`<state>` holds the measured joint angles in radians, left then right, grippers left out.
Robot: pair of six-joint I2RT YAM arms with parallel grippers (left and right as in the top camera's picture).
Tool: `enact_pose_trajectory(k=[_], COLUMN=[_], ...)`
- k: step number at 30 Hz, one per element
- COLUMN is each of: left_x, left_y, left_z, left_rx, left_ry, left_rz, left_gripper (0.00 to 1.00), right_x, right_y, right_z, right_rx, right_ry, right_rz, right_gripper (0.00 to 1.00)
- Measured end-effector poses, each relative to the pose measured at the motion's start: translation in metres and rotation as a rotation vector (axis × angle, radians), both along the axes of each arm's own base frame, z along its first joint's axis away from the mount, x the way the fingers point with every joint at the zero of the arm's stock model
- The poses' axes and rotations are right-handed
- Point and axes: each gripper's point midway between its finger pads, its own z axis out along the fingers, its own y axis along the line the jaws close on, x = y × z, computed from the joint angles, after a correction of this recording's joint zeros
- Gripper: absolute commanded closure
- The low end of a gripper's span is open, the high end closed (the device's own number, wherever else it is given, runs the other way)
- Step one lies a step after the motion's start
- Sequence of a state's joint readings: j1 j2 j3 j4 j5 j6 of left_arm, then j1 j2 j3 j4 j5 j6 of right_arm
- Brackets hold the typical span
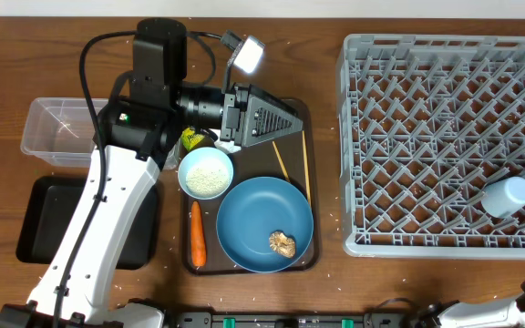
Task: Sort waste into correct bins and load items into the dishwasher rack
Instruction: 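Place the pink cup upside down in the dish rack with right gripper, then lower the left gripper and grasp the white tissue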
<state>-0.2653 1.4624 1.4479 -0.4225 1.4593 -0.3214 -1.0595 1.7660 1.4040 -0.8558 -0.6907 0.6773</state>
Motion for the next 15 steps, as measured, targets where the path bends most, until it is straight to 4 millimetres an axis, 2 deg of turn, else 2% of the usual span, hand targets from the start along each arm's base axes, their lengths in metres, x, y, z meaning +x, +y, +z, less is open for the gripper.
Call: enact_pose_trajectory(k=[2,6,10,15], left_x=[0.0,0.0,0.0,0.0], left_y=[0.0,0.0,0.0,0.0], left_z=[0.0,0.0,0.0,0.0], left_rx=[0.0,0.0,0.0,0.0], left_ry=[0.0,0.0,0.0,0.0], left_rz=[0.0,0.0,0.0,0.0], left_gripper=[0.26,0.26,0.26,0.27], right_x=[0.006,0.004,0.0,0.009], right_y=[0.005,0.016,0.03,0.056], right_z=[0.01,0.033,0.061,0.089], right_rx=[-0.005,-0.05,-0.128,-0.217], right_ry=[-0.055,-0.096,-0.123,-0.179], right_rz=[0.038,0.082,0.12,0.211], right_gripper=[0.31,0.21,0.19,0.22])
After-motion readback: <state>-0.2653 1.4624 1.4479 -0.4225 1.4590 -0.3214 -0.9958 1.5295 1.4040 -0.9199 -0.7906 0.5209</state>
